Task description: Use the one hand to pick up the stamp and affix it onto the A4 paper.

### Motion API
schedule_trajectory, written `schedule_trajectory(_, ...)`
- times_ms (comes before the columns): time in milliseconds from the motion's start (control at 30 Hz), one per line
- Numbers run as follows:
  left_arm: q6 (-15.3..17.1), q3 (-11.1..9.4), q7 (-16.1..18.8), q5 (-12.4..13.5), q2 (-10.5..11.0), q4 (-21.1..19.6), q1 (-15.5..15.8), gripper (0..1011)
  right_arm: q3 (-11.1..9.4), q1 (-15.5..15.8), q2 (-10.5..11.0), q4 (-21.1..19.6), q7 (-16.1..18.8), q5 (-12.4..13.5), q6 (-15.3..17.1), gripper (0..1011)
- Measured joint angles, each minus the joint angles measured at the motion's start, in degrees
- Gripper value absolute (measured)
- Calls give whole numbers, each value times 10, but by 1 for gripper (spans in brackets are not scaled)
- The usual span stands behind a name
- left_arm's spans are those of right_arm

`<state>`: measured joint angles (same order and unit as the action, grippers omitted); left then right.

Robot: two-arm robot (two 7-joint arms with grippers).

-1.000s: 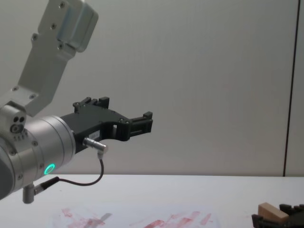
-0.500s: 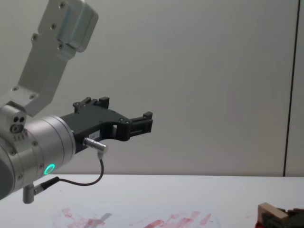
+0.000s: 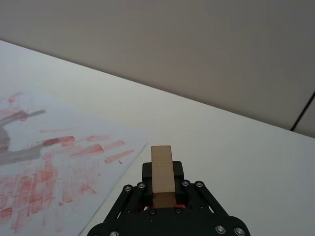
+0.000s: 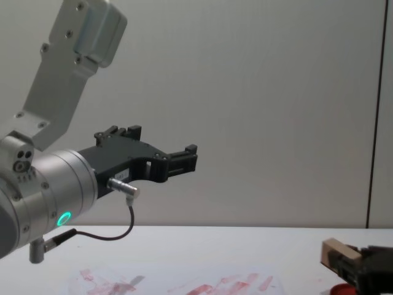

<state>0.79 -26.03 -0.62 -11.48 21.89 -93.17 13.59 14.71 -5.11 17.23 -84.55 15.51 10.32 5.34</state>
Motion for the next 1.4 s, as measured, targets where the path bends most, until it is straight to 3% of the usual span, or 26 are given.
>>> schedule_trajectory(533, 0, 0, 0, 0, 0, 0, 0, 1002, 22, -14, -23, -13, 34, -17, 0, 217)
schedule_trajectory(1400, 0, 0, 0, 0, 0, 0, 0, 1002, 51, -57, -66, 68, 50, -56, 18, 217)
